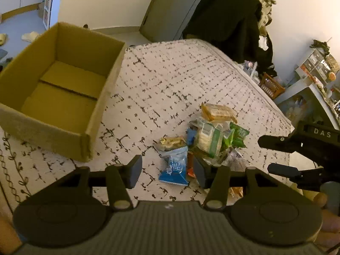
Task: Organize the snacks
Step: 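Grasp the blue snack packet with the left tool while the right tool grasps a clear pastry packet, then carry both packets over the cardboard box and open both tools to drop them, then move both tools back from the box to the snack pile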
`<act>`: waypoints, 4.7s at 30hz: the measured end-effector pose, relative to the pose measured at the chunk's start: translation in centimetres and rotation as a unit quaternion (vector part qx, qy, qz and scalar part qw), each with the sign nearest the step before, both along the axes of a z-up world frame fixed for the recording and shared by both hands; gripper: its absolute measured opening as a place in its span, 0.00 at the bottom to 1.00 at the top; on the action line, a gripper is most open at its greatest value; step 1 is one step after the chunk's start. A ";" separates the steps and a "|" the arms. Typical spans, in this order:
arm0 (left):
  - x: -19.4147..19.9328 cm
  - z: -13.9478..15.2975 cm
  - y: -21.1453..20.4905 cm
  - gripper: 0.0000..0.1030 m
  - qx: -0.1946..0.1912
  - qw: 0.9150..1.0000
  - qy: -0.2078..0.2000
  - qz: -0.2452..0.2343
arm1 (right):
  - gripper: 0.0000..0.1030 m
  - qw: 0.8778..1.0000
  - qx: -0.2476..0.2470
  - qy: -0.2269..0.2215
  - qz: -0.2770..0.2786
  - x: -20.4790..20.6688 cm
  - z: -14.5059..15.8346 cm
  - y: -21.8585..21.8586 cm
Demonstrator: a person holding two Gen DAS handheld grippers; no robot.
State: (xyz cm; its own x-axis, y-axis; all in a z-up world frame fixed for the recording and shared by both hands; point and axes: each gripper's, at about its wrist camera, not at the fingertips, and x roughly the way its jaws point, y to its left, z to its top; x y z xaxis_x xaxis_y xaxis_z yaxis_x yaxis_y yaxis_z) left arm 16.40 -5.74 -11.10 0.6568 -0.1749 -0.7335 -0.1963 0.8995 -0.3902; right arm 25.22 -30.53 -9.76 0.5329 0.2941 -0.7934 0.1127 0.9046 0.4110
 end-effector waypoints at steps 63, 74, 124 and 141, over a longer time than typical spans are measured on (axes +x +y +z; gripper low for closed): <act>-1.6 8.1 2.9 0.21 0.051 0.991 -0.104 0.061 | 0.32 0.976 -0.015 -0.185 0.116 -2.1 6.0 11.6; -2.6 9.2 7.7 0.21 0.063 0.987 -0.115 0.095 | 0.32 0.969 0.024 -0.193 0.149 -2.2 5.5 16.7; -4.8 8.6 17.0 0.78 0.060 0.976 -0.061 0.201 | 0.83 0.962 -0.023 -0.189 0.197 -6.8 7.5 19.3; -5.8 8.7 12.5 0.81 0.045 0.985 -0.046 0.160 | 1.00 0.971 -0.113 -0.180 0.112 -9.4 7.1 8.1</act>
State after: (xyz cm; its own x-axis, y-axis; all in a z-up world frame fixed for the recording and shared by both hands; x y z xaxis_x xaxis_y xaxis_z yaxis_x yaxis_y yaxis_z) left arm 10.58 6.73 -2.37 0.7321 0.1145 -0.6715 -0.4424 0.8295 -0.3409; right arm 15.81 -22.44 -2.71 0.7306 0.2747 -0.6252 -0.2107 0.9615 0.1762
